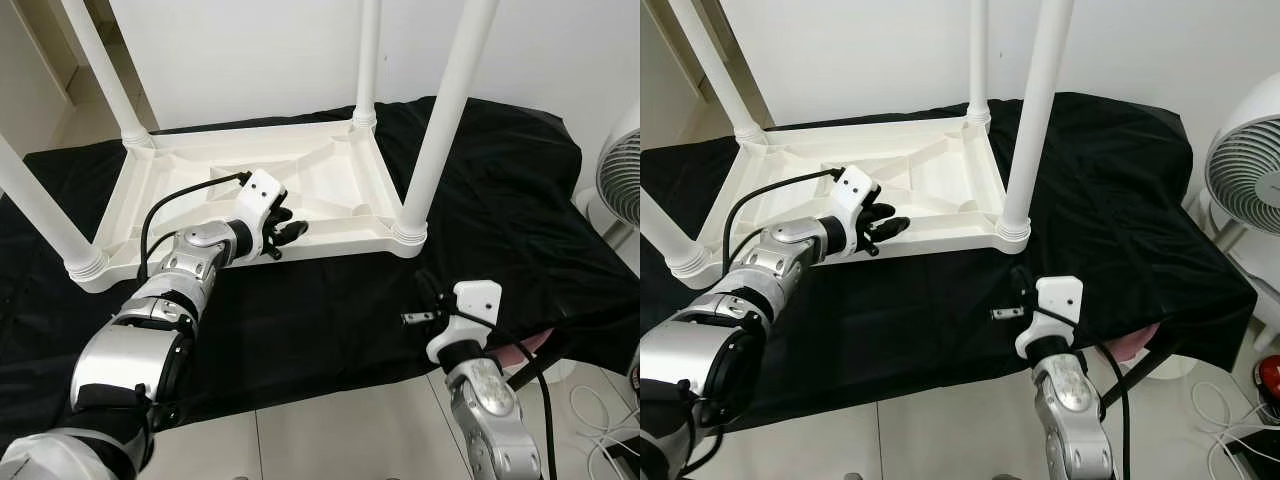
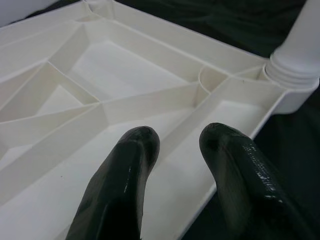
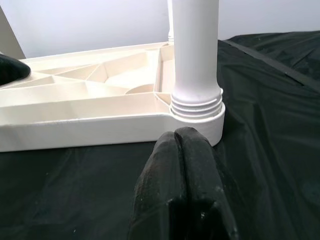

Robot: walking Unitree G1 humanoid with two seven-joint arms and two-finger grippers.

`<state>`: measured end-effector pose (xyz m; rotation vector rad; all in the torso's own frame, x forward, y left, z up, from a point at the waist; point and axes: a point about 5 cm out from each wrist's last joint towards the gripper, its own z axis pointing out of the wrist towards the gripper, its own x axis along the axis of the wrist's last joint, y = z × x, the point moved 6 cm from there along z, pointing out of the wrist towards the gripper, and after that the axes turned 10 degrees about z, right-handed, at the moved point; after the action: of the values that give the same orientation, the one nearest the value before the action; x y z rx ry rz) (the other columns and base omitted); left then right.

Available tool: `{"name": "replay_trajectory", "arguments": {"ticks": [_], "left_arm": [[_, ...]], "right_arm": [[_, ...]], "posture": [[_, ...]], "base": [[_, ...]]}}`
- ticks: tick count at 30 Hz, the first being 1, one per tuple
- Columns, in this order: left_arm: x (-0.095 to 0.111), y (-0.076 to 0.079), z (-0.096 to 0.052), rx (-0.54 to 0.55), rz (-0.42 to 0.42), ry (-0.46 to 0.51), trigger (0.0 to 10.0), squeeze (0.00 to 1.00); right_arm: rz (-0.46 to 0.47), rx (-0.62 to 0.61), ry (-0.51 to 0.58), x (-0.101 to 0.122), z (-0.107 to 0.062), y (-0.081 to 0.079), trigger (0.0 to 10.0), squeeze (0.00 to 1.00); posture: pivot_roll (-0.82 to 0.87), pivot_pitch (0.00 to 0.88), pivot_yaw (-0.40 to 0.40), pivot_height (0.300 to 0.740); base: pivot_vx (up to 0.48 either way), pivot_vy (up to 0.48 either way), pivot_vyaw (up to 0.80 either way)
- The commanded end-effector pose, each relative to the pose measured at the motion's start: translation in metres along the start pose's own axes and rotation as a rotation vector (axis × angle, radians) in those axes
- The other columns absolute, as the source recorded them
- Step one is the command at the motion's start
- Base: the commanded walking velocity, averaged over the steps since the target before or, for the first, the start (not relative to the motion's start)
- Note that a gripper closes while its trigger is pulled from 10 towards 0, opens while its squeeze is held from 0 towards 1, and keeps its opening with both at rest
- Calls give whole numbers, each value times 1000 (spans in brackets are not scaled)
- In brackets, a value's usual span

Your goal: Building children table

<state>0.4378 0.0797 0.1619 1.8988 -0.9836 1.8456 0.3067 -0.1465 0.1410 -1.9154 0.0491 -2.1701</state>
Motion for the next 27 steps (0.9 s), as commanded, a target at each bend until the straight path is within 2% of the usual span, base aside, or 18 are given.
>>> {"name": "replay_trajectory", "arguments": {"ticks": [1, 5, 9, 12, 14, 17, 19, 20, 21, 22, 24, 27], "left_arm": [[-2, -39, -7, 345, -50, -27, 10000, 0], [2, -46, -8, 421, -98, -3, 10000, 0], [3, -51, -10, 460, -104, -5, 10000, 0], [0, -59, -15, 515, -149, -10, 10000, 0], [1, -61, -17, 539, -202, 28, 10000, 0], [11, -44, -10, 489, -230, 126, 10000, 0], [12, -39, -9, 475, -229, 146, 10000, 0], [13, -29, -7, 462, -241, 180, 10000, 0], [13, -25, -6, 456, -248, 190, 10000, 0], [13, -25, -6, 456, -248, 190, 10000, 0], [18, -15, -8, 452, -224, 239, 10000, 0], [21, -15, -10, 467, -225, 263, 10000, 0]], "right_arm": [[5, -10, -18, -7, 1, 1, 10000, 0], [18, -6, -8, -7, 6, -3, 10000, 0], [19, -2, -5, -6, 8, -6, 10000, 0], [19, 0, 1, -5, 11, -6, 10000, 0], [17, -10, 13, -3, 14, -4, 10000, 0], [5, -20, 30, -1, 18, -4, 10000, 0], [3, -20, 32, -1, 19, -4, 10000, 0], [1, -20, 35, -1, 21, -5, 10000, 0], [1, -21, 37, -1, 22, -6, 10000, 0], [1, -21, 37, -1, 22, -6, 10000, 0], [2, -23, 48, 2, 26, -6, 10000, 0], [0, -28, 59, 4, 30, -6, 10000, 0]], "posture": [[-226, 0, 66, 740], [-216, 0, 65, 740], [-214, 0, 62, 740], [-214, 0, 62, 740], [-210, 0, 57, 740], [-208, 0, 46, 740], [-205, 0, 42, 740], [-201, 0, 37, 740], [-201, 0, 37, 740], [-201, 0, 37, 740], [-191, 0, 25, 740], [-186, 0, 19, 740]], "base": [[0, 0, 0], [0, 0, 0], [0, 0, 0], [0, 0, 0], [0, 0, 0], [0, 0, 0], [0, 0, 0], [0, 0, 0], [0, 0, 0], [0, 0, 0], [0, 0, 0], [0, 0, 0]]}}
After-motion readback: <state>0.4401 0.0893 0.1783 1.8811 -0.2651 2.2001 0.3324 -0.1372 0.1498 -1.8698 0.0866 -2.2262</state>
